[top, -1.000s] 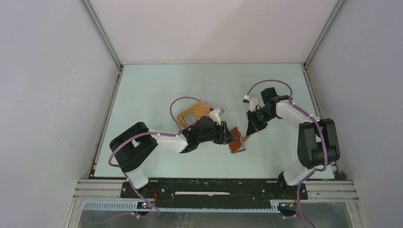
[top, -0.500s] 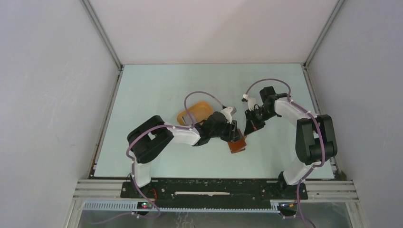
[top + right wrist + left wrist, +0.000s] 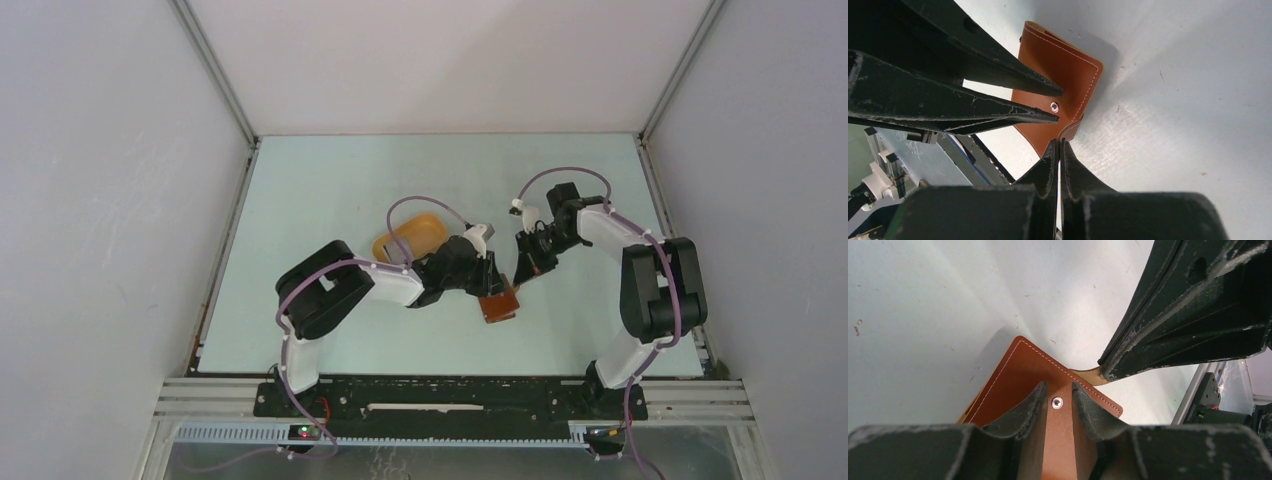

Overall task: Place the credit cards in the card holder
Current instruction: Close the card holder at the center of the board.

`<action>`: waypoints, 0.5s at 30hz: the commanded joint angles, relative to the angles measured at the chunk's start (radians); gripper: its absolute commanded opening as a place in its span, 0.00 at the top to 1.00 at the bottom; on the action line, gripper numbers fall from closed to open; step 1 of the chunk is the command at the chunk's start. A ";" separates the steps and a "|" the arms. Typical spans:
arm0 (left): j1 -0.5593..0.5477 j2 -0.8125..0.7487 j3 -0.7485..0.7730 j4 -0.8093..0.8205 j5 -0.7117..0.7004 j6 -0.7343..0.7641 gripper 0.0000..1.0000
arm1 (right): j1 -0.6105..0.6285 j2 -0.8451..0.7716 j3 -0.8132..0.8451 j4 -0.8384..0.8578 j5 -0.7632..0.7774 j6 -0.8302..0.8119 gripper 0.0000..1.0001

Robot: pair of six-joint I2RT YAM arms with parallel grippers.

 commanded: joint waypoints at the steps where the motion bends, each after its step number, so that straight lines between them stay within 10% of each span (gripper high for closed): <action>1: 0.002 0.028 0.014 -0.037 -0.008 -0.006 0.70 | -0.005 0.019 0.046 0.018 -0.014 0.032 1.00; 15: 0.008 -0.021 -0.104 0.097 -0.019 -0.122 0.89 | 0.087 0.085 0.048 0.041 0.040 0.085 1.00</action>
